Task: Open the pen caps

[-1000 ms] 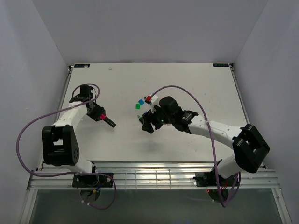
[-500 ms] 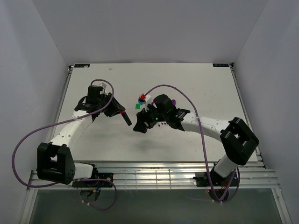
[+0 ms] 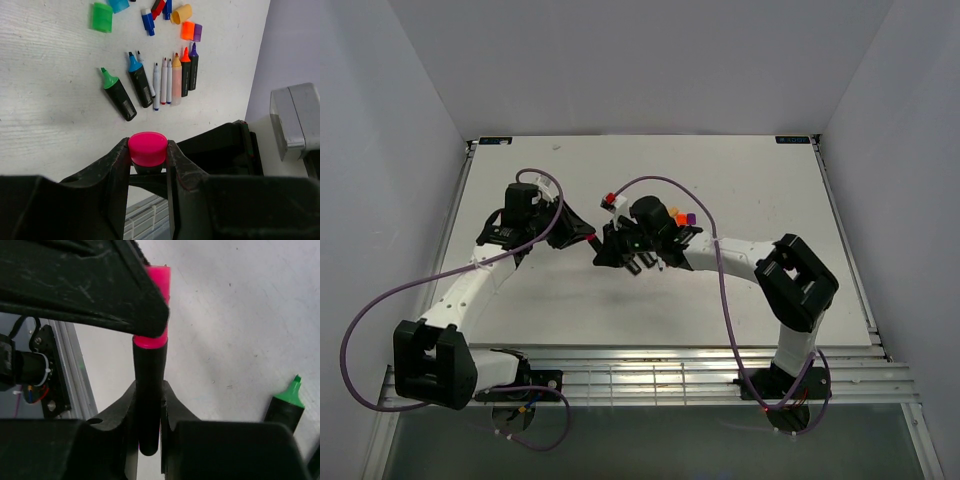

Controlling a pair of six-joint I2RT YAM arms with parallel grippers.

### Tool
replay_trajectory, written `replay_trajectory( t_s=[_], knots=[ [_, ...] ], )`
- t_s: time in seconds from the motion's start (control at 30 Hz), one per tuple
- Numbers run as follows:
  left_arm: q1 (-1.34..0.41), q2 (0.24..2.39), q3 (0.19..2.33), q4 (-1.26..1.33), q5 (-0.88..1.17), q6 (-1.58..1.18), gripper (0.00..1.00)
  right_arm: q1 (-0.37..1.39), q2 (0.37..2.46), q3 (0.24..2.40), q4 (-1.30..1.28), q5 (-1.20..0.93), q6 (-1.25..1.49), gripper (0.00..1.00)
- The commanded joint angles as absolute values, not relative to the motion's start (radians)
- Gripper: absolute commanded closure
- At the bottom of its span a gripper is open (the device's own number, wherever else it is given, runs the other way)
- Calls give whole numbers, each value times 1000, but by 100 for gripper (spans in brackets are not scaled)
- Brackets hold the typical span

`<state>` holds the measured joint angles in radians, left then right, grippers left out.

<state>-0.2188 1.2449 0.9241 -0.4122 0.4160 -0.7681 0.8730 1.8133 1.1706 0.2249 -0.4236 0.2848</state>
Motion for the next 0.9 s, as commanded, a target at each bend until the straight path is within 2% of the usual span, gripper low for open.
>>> replay_trajectory(
  t_s=[0.0, 0.03, 0.17, 0.3, 0.4, 0.43, 0.53, 0.57, 0.63, 0.67, 0.73, 0.87],
  knots=[
    [-222, 1232, 936, -394, 448, -793, 100, 884, 1819, 1204, 245, -358, 305, 92],
    [-222, 1247, 948, -403, 443, -792, 100, 902, 1804, 1194, 241, -321, 278, 92],
    [-221, 1341, 1031, -457, 405, -787, 100, 1003, 1789, 1218, 82, 192, 142, 92],
    [-203, 1403, 1075, -462, 356, -781, 100, 1060, 1772, 1198, 45, 356, 68, 92],
    [-172, 1430, 1098, -442, 411, -792, 100, 1095, 1764, 1175, 40, 425, 46, 92],
    [-166, 1440, 1101, -427, 423, -801, 100, 1086, 1753, 1167, 52, 385, 51, 92],
    [-147, 1439, 1117, -420, 434, -796, 100, 1042, 1730, 1123, 127, 62, 99, 92],
    [-132, 1437, 1120, -423, 433, -787, 100, 1022, 1726, 1108, 164, -166, 127, 92],
    [-111, 1430, 1115, -425, 455, -776, 100, 961, 1730, 1069, 271, -407, 248, 92],
    [-91, 1411, 1106, -402, 469, -776, 100, 948, 1733, 1018, 431, -592, 296, 92],
    [-78, 1387, 1074, -376, 486, -778, 100, 928, 1741, 976, 542, -735, 409, 92],
    [-63, 1350, 1048, -376, 498, -769, 100, 904, 1758, 969, 748, -833, 572, 92]
  ],
)
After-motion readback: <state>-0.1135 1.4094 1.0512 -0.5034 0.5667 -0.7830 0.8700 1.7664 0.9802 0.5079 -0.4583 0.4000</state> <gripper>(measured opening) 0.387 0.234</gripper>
